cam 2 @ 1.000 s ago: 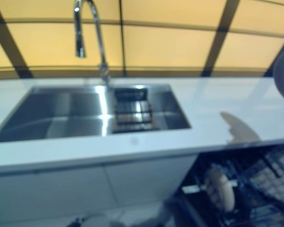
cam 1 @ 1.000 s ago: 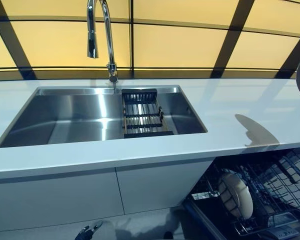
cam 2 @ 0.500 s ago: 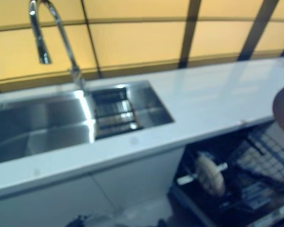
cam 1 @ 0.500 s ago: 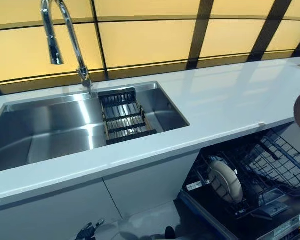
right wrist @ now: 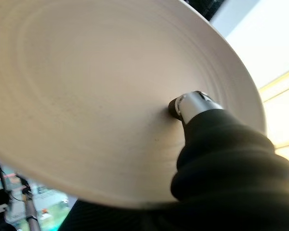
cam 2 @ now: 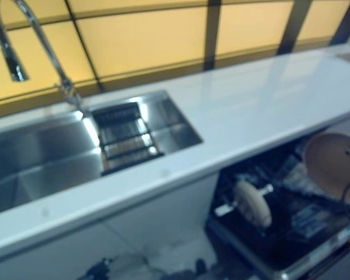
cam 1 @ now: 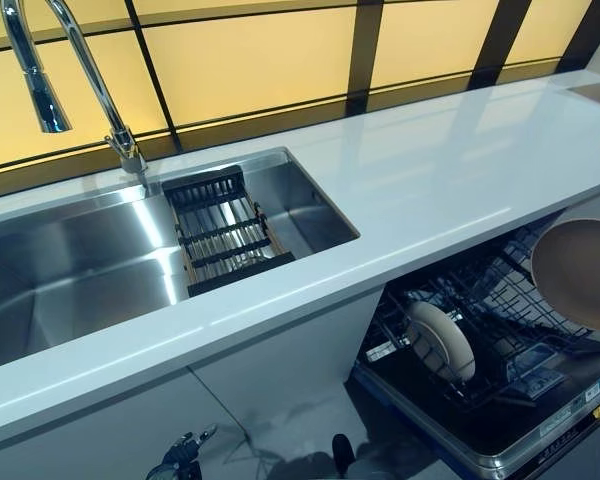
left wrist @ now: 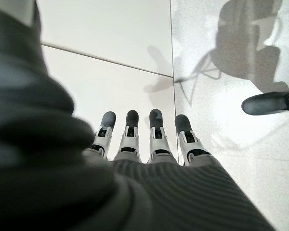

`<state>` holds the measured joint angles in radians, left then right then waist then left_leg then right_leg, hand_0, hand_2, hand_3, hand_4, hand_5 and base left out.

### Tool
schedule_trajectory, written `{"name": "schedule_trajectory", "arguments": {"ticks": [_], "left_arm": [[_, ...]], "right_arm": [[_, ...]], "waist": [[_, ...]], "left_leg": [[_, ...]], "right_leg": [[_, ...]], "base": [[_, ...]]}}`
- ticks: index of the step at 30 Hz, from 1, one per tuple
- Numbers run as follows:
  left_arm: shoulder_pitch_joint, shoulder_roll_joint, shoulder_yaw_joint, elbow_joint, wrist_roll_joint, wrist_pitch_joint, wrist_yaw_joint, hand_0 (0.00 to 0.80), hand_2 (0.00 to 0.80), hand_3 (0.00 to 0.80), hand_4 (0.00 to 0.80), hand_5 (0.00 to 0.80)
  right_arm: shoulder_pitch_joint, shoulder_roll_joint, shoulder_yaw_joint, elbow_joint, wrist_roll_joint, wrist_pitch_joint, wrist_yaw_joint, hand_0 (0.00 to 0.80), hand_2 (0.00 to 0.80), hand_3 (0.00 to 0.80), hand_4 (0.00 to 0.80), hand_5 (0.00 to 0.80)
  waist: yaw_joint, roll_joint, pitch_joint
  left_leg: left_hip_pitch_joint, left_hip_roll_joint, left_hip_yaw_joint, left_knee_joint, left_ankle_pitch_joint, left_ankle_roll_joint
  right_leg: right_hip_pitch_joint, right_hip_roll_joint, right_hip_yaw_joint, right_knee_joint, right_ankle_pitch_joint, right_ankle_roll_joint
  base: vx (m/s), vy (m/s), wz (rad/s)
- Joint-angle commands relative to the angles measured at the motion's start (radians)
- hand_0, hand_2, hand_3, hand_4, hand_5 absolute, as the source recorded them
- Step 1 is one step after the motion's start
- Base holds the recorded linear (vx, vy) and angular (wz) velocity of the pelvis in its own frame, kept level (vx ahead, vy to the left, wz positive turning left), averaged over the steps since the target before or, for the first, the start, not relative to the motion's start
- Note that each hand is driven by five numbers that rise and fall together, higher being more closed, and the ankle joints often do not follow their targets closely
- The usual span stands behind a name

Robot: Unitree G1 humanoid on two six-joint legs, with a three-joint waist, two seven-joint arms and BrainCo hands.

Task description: Take plates into dishwasher

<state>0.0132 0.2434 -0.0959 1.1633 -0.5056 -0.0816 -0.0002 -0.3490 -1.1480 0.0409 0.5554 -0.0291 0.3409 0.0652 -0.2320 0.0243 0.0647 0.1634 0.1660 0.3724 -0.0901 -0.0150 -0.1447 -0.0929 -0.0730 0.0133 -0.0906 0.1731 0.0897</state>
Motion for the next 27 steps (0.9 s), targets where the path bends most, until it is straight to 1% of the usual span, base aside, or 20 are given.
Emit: {"name": "schedule_trajectory", "arguments": {"ticks": [1, 3, 5, 7, 9, 13, 16, 19, 21, 27], "left_arm": [[-0.045, 0.043, 0.020, 0.015, -0.021, -0.016, 0.003, 0.000, 0.000, 0.000, 0.000, 0.000], [-0.044, 0.037, 0.018, 0.013, -0.038, -0.015, 0.006, 0.000, 0.000, 0.000, 0.000, 0.000], [-0.042, 0.030, 0.018, 0.013, -0.056, -0.015, 0.011, 0.000, 0.000, 0.000, 0.000, 0.000], [-0.041, 0.022, 0.023, 0.014, -0.074, -0.013, 0.014, 0.000, 0.000, 0.000, 0.000, 0.000], [-0.041, 0.016, 0.023, 0.015, -0.078, -0.013, 0.011, 0.000, 0.000, 0.000, 0.000, 0.000], [-0.036, -0.002, 0.004, 0.012, -0.078, -0.025, 0.016, 0.000, 0.000, 0.000, 0.000, 0.000], [-0.033, -0.006, -0.007, 0.005, -0.073, -0.026, 0.012, 0.000, 0.000, 0.000, 0.000, 0.000], [-0.033, -0.006, -0.018, -0.002, -0.075, -0.025, 0.011, 0.000, 0.000, 0.000, 0.000, 0.000], [-0.034, -0.010, -0.024, -0.008, -0.074, -0.025, 0.015, 0.000, 0.000, 0.000, 0.000, 0.000], [-0.036, -0.010, -0.031, -0.014, -0.073, -0.020, 0.016, 0.000, 0.000, 0.000, 0.000, 0.000]], "right_arm": [[-0.032, 0.074, -0.040, -0.023, -0.121, 0.034, -0.102, 0.800, 0.800, 0.800, 0.800, 0.800], [-0.033, 0.100, -0.028, -0.026, -0.164, 0.061, -0.141, 0.800, 0.800, 0.800, 0.800, 0.800], [-0.033, 0.123, -0.017, -0.027, -0.202, 0.072, -0.175, 0.800, 0.800, 0.800, 0.800, 0.800], [-0.030, 0.173, 0.003, -0.038, -0.246, 0.106, -0.252, 0.800, 0.800, 0.800, 0.800, 0.800], [-0.031, 0.204, 0.018, -0.038, -0.287, 0.124, -0.322, 0.800, 0.800, 0.800, 0.800, 0.800], [-0.023, 0.269, 0.056, -0.020, -0.341, 0.145, -0.430, 0.800, 0.800, 0.800, 0.800, 0.800], [-0.013, 0.298, 0.077, -0.009, -0.369, 0.155, -0.495, 0.800, 0.800, 0.800, 0.800, 0.800], [-0.018, 0.319, 0.102, 0.014, -0.377, 0.160, -0.527, 0.800, 0.800, 0.800, 0.800, 0.800], [-0.016, 0.336, 0.116, 0.030, -0.354, 0.160, -0.546, 0.800, 0.800, 0.800, 0.800, 0.800], [-0.023, 0.361, 0.143, 0.060, -0.343, 0.151, -0.551, 0.800, 0.800, 0.800, 0.800, 0.800]], "waist": [[-0.007, -0.071, -0.003], [-0.005, -0.063, 0.003], [-0.003, -0.058, 0.005], [0.003, -0.051, 0.009], [0.009, -0.045, 0.011], [0.028, -0.036, 0.010], [0.043, -0.029, 0.013], [0.055, -0.023, 0.015], [0.064, -0.018, 0.017], [0.079, -0.008, 0.019]], "left_leg": [[0.031, 0.013, -0.003, 0.003, -0.034, 0.041], [0.028, 0.011, -0.006, 0.003, -0.032, 0.042], [0.026, 0.011, -0.010, 0.003, -0.032, 0.041], [0.023, 0.010, -0.021, 0.003, -0.031, 0.043], [0.021, 0.009, -0.028, 0.003, -0.031, 0.044], [0.008, 0.008, -0.044, 0.003, -0.026, 0.045], [0.003, 0.006, -0.060, 0.003, -0.025, 0.049], [-0.002, 0.007, -0.073, 0.003, -0.023, 0.049], [-0.007, 0.004, -0.082, 0.003, -0.021, 0.051], [-0.017, 0.003, -0.099, 0.003, -0.014, 0.050]], "right_leg": [[0.049, -0.066, 0.014, 0.003, -0.057, 0.089], [0.047, -0.067, 0.013, 0.003, -0.057, 0.089], [0.046, -0.068, 0.011, 0.003, -0.057, 0.088], [0.046, -0.070, 0.008, 0.003, -0.057, 0.086], [0.046, -0.071, 0.004, 0.003, -0.059, 0.085], [0.042, -0.074, -0.005, 0.003, -0.059, 0.084], [0.046, -0.077, -0.013, 0.003, -0.062, 0.083], [0.047, -0.081, -0.023, 0.003, -0.063, 0.083], [0.048, -0.083, -0.029, 0.003, -0.065, 0.082], [0.048, -0.090, -0.042, 0.003, -0.064, 0.081]], "base": [[-0.012, 0.024, -0.04], [0.000, 0.000, 0.00], [0.000, 0.000, 0.00], [0.000, 0.000, 0.00], [0.000, 0.000, 0.00], [0.000, 0.000, 0.00], [-0.003, -0.006, 0.09], [-0.013, -0.013, 0.07], [-0.017, -0.003, 0.17], [-0.005, -0.004, 0.06]]}}
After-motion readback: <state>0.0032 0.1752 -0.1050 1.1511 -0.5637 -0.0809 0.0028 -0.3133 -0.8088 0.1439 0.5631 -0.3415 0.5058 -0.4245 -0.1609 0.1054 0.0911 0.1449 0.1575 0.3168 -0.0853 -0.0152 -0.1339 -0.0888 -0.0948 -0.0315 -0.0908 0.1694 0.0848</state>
